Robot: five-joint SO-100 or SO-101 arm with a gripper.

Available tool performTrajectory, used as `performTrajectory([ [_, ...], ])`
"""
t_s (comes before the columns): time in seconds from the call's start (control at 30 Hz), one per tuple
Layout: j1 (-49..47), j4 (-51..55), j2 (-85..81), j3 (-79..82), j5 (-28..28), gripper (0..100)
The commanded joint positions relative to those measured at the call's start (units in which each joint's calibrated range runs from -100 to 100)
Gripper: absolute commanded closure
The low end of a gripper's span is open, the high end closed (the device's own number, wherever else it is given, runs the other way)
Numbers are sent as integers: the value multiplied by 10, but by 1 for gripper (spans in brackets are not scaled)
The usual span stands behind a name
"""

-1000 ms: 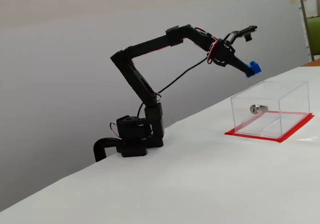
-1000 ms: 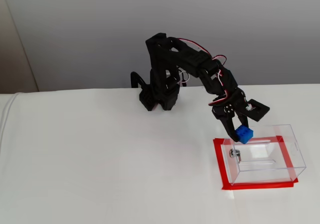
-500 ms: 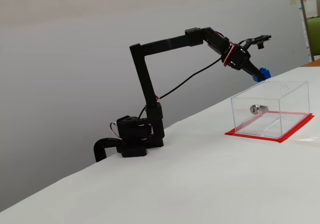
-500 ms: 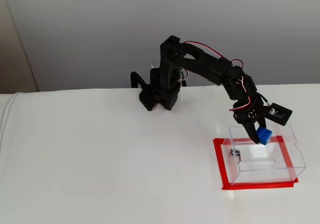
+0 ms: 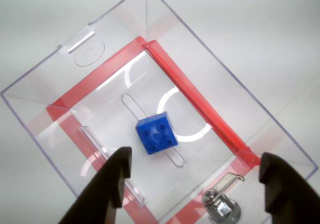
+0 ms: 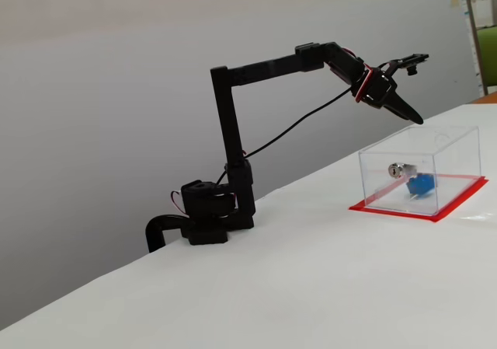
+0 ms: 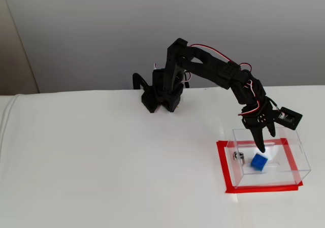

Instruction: Pick the blue lego brick and place it into the transparent box

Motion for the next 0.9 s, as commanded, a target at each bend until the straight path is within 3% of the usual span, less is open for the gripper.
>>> performTrajectory([
  [0.0,-2,-8,-7,-41,-2,70],
  [0.57,2,-8,-7,-41,-3,71],
  [0.87,3,-8,-7,-41,-3,99],
])
